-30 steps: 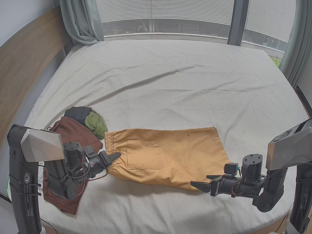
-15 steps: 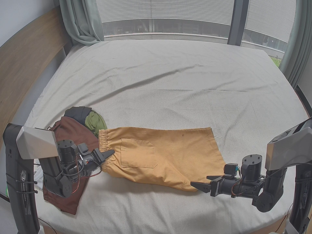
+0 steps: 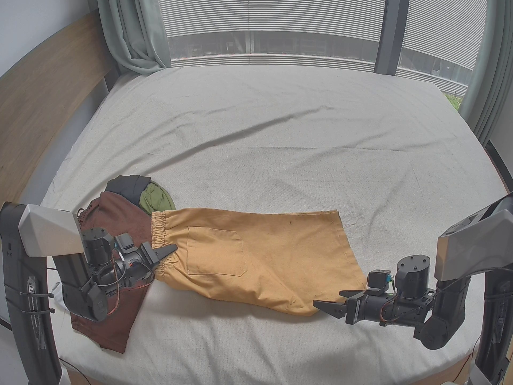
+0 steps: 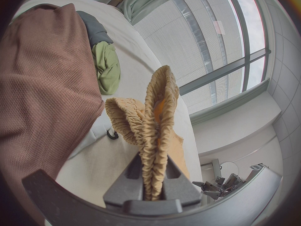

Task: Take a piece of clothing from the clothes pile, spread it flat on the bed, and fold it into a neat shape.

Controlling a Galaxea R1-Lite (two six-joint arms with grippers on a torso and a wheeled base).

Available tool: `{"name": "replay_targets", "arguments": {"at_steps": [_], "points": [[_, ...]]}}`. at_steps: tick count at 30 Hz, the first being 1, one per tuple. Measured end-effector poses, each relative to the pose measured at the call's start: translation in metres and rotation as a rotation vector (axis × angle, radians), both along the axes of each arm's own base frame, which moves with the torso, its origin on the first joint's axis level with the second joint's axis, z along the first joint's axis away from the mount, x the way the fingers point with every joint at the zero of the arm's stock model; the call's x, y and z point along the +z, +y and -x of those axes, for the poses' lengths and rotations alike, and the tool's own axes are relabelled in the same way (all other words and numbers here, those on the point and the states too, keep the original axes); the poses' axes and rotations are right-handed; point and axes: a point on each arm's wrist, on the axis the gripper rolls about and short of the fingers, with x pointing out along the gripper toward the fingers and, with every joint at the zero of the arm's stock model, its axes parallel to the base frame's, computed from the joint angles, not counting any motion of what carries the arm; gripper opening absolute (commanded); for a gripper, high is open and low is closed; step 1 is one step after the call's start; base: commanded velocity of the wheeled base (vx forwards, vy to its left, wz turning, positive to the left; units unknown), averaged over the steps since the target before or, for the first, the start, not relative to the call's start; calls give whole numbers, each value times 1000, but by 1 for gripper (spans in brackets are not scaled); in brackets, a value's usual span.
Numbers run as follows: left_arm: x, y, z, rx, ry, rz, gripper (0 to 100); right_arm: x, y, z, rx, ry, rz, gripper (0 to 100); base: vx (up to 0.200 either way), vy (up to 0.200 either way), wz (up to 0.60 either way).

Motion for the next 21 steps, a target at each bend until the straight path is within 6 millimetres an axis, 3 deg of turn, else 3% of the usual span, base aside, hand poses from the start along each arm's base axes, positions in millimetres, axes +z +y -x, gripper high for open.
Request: {"name": "replay_targets", "arguments": {"at_steps": [9,21], "points": [[-1,19,5,1,-19,-34,0,0,0,0,1,0,1,100,0,0,0],[18,13,5,0,-55,-12,0,-1,0,0,1,2,1,100,0,0,0]]}}
